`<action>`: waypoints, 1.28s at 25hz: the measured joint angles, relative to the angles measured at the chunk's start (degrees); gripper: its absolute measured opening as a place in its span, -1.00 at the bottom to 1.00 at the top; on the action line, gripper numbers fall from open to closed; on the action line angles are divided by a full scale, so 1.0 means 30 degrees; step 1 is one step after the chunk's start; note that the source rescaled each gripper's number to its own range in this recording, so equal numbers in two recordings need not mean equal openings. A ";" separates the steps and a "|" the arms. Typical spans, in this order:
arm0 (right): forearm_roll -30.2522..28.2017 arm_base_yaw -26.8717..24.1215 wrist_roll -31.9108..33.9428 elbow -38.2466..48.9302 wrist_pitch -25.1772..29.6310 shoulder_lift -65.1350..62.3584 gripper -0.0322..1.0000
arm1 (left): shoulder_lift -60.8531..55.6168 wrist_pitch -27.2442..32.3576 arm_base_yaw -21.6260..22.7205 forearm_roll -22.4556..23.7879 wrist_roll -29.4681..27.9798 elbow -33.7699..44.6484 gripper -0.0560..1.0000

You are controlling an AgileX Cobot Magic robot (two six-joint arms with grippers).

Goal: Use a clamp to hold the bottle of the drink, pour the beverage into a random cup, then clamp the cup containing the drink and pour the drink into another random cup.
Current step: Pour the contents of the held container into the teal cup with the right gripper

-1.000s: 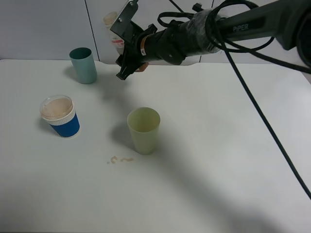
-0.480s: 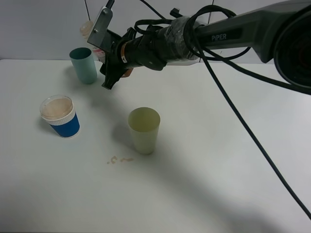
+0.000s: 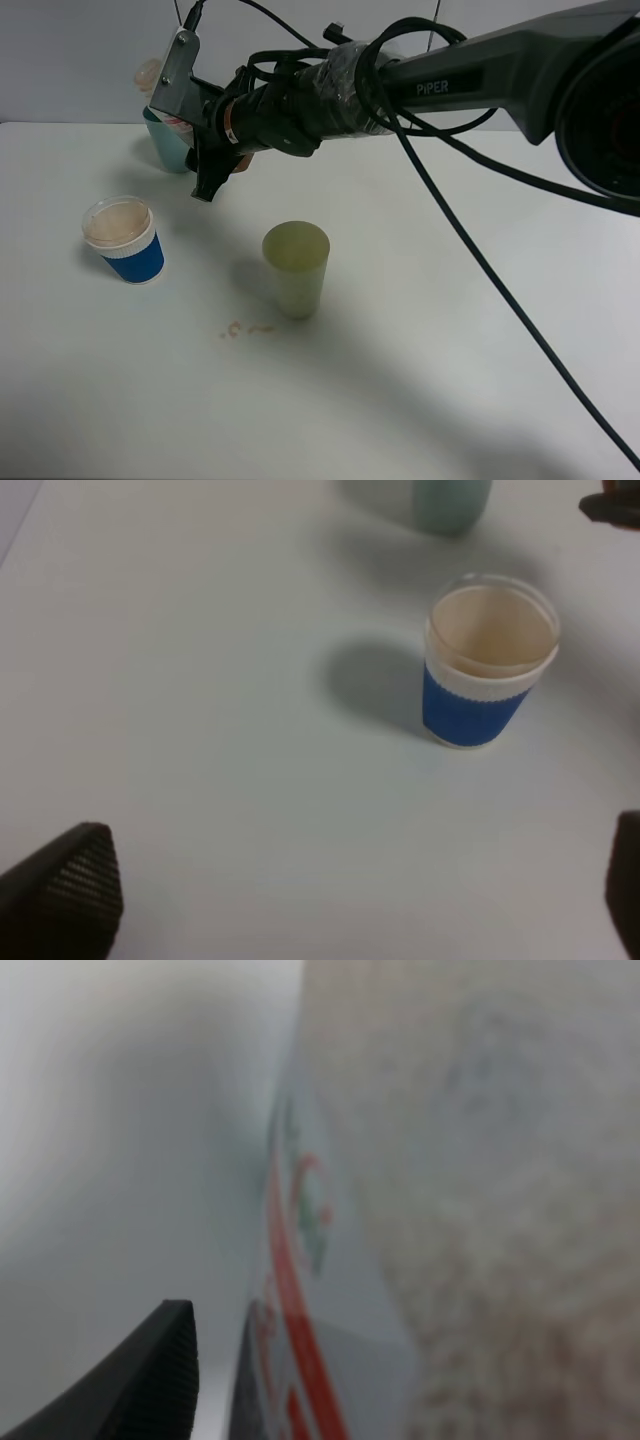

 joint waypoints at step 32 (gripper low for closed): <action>-0.2879 0.2726 -0.4181 -0.2322 0.6765 -0.0081 -0.90 | 0.0000 0.0000 0.0000 0.0000 0.0000 0.0000 0.87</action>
